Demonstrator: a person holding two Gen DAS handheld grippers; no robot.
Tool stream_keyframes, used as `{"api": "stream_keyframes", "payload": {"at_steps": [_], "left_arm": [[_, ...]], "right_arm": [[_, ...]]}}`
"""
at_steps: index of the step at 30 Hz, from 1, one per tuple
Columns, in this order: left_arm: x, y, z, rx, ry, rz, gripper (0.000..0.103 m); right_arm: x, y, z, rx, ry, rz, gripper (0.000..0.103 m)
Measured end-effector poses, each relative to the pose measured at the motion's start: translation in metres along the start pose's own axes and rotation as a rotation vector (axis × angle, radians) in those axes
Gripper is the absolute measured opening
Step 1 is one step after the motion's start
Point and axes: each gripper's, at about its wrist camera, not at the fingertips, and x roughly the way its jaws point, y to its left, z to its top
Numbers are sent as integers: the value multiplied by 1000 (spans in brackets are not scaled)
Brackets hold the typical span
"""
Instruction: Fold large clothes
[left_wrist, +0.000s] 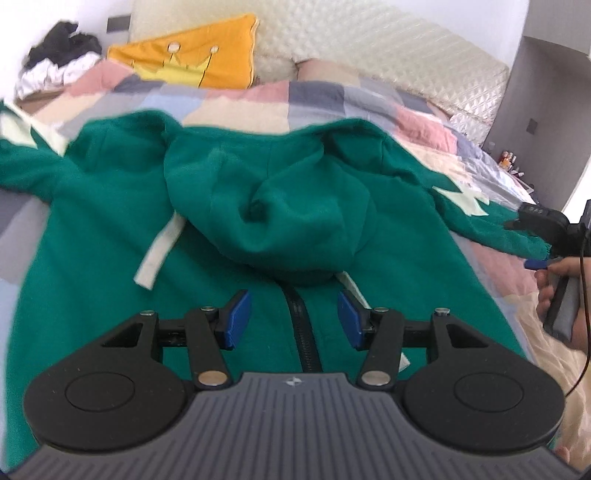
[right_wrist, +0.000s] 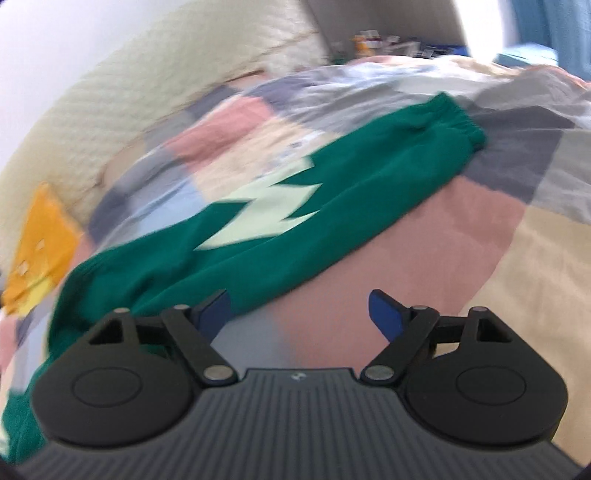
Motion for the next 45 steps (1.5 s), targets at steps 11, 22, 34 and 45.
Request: {"api": "stream_keyframes", "payload": {"at_steps": [11, 22, 34, 45], "left_arm": [[46, -14, -2, 16, 48, 21, 58], [66, -17, 1, -13, 68, 65, 58], [66, -20, 9, -6, 42, 111, 58], [18, -7, 26, -53, -71, 39, 58]], "right_arm": [[90, -90, 54, 416, -38, 145, 92], [136, -119, 100, 428, -223, 59, 95], [148, -126, 145, 172, -183, 6, 18], [66, -69, 213, -8, -356, 0, 13]]}}
